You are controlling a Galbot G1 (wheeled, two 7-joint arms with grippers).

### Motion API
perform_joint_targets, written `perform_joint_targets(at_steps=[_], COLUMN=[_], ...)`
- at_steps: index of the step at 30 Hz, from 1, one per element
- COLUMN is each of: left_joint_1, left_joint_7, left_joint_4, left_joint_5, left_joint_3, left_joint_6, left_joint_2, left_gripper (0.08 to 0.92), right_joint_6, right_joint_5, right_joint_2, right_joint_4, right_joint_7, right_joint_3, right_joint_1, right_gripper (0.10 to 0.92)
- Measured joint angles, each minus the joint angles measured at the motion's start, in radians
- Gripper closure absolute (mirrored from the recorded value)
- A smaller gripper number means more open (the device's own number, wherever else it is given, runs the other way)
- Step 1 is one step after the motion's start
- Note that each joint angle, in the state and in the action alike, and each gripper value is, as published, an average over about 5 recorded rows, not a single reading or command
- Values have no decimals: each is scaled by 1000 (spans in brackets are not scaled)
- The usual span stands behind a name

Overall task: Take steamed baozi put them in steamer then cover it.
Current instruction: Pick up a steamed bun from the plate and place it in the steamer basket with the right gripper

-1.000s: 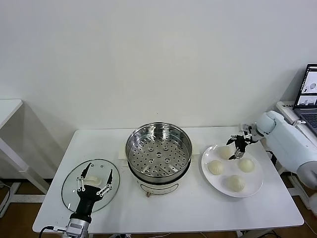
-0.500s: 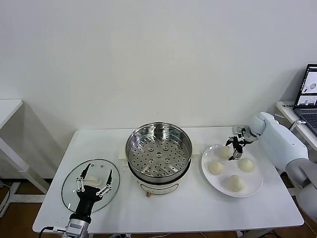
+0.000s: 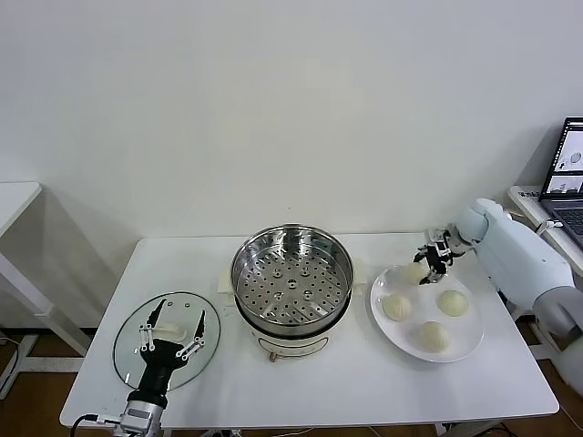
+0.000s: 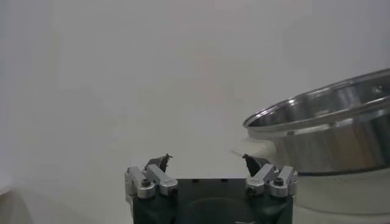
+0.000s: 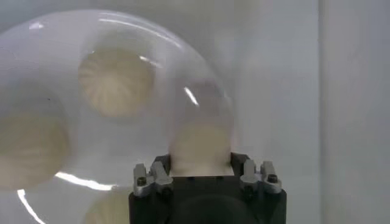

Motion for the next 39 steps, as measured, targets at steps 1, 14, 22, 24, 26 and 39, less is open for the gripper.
perform_joint_targets(at_steps=[1, 14, 22, 24, 26, 39], left_joint_1=[-1, 4, 11, 11, 10, 7], left_joint_7=[0, -4, -5, -5, -6, -7], left_joint_4=[0, -9, -20, -20, -20, -11], left_joint_5=[0, -1, -2, -3, -4, -7], left_joint_3=[1, -2, -7, -10, -14, -18], left_joint_6=[0, -6, -6, -8, -10, -23], left_joint_2=[0, 0, 0, -1, -1, -4], left_gripper=[177, 177, 177, 177, 177, 177], right_joint_6=[17, 269, 394, 413, 430, 508], right_joint_5=[13, 106, 46, 23, 0, -130], right_joint_2=[-1, 97, 204, 229, 253, 388], right_joint_4=[24, 277, 325, 323, 316, 217], right_joint_7=[0, -6, -17, -17, -17, -9], right_joint_3=[-21, -255, -324, -333, -340, -340], right_joint_1=[23, 294, 325, 321, 313, 245], right_gripper=[358, 350, 347, 347, 347, 347])
